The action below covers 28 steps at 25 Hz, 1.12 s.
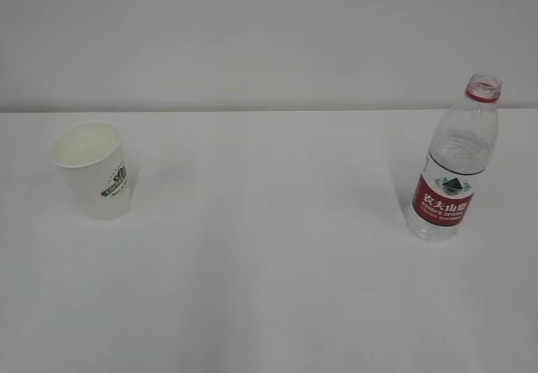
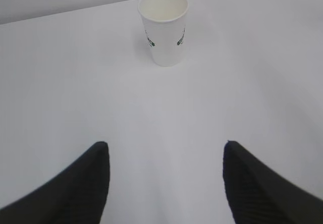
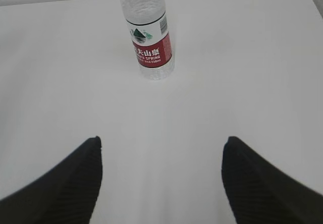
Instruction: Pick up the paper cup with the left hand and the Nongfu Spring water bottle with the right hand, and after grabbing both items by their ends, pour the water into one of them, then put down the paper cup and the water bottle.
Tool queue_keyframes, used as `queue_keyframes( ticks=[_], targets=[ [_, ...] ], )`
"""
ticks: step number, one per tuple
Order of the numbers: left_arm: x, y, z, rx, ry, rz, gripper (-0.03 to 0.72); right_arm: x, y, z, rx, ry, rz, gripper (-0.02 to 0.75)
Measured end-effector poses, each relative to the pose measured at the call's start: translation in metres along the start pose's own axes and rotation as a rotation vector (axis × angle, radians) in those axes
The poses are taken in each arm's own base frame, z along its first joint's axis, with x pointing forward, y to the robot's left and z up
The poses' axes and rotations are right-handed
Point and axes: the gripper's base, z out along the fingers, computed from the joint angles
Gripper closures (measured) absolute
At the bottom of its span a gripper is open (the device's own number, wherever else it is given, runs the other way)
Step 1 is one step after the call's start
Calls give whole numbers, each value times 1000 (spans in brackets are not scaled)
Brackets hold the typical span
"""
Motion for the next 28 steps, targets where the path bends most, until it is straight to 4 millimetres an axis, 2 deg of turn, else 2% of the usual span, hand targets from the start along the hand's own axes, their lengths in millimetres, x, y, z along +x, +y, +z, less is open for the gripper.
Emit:
queue_keyframes(
  ticks=[28],
  targets=[
    [0, 0, 0, 0, 0, 0, 172, 0, 0, 0, 0, 0, 0, 183]
  ],
)
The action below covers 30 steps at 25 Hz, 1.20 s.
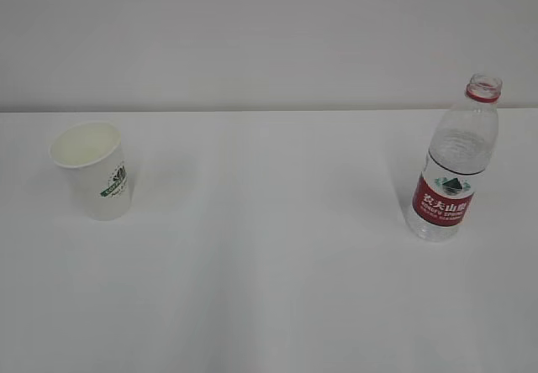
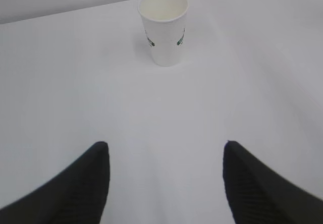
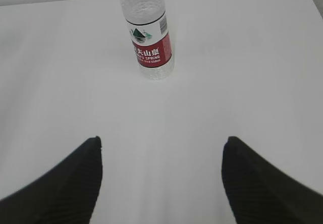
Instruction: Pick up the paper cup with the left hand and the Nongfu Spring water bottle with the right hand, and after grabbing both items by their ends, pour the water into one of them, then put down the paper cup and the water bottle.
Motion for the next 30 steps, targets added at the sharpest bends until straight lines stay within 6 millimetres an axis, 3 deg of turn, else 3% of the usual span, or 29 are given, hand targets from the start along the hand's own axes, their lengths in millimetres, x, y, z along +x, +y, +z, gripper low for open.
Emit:
queue_keyframes(
  ticks=[30],
  targets=[
    [0, 0, 0, 0, 0, 0, 172, 0, -1, 0, 7, 0, -3, 183]
  ],
)
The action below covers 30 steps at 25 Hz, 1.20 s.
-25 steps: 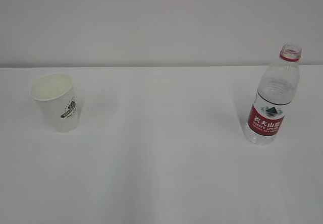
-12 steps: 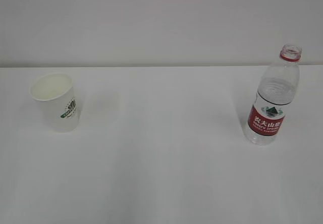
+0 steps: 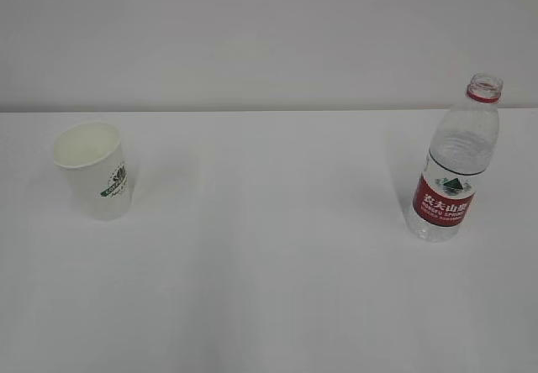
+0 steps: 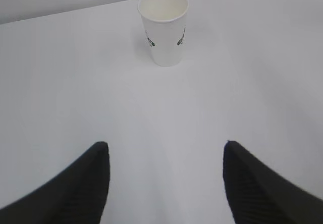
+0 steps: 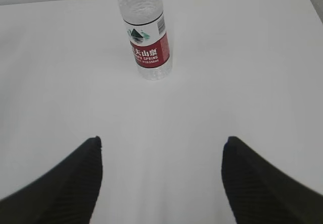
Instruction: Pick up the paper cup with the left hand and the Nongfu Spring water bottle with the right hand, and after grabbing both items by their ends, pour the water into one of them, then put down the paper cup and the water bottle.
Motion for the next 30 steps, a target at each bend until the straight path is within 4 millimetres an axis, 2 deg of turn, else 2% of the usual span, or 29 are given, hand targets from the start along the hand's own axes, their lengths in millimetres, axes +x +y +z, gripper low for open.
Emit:
queue_keyframes(
  ticks=[14, 19, 24, 30],
  targets=[
    [0, 0, 1, 1, 6, -1, 172, -1, 0, 0, -1, -14, 0, 183],
    [-4, 1, 7, 6, 53, -6, 183, -2, 2, 0, -22, -19, 10, 183],
    [-8, 2, 15, 13, 109, -13, 219, -7, 4, 7, -39, 24, 23, 183],
    [-10, 3, 18, 17, 130, -16, 225, -15, 5, 14, -41, 42, 29, 183]
  ],
)
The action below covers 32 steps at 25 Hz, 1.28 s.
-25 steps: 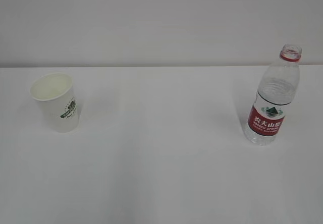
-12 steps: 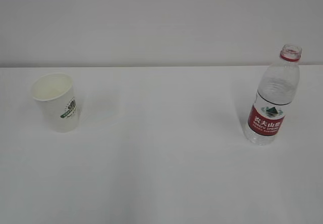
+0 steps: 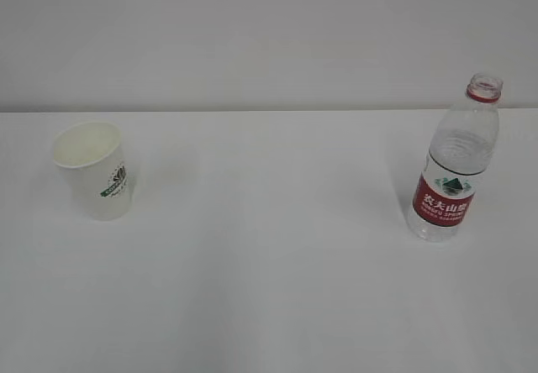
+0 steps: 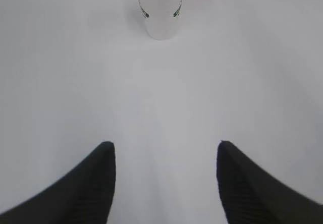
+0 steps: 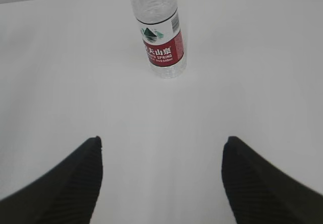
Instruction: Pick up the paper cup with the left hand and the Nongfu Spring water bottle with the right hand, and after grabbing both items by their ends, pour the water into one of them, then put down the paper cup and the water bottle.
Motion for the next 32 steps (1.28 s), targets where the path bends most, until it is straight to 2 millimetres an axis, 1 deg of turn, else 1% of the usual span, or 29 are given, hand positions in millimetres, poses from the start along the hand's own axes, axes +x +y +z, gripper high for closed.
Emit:
queue_keyframes(
  ticks=[3, 9, 17, 25, 28, 32],
  targets=[
    [-2, 0, -1, -2, -22, 0, 225, -4, 1, 2, -6, -15, 4, 183],
    [-22, 3, -5, -29, -197, 0, 225, -14, 1, 11, -3, -12, 9, 184],
    [-40, 7, 17, -23, -141, -20, 225, -24, 1, 21, -4, -20, 17, 185],
    [-62, 10, 40, -4, -171, -71, 228, -40, 3, 21, -9, -60, 21, 185],
    [-67, 12, 48, -11, -170, -76, 228, -43, 3, 26, -6, -33, 19, 185],
    [-71, 15, 54, -26, -178, -68, 228, -51, 4, 30, -5, -26, 5, 185]
  ],
)
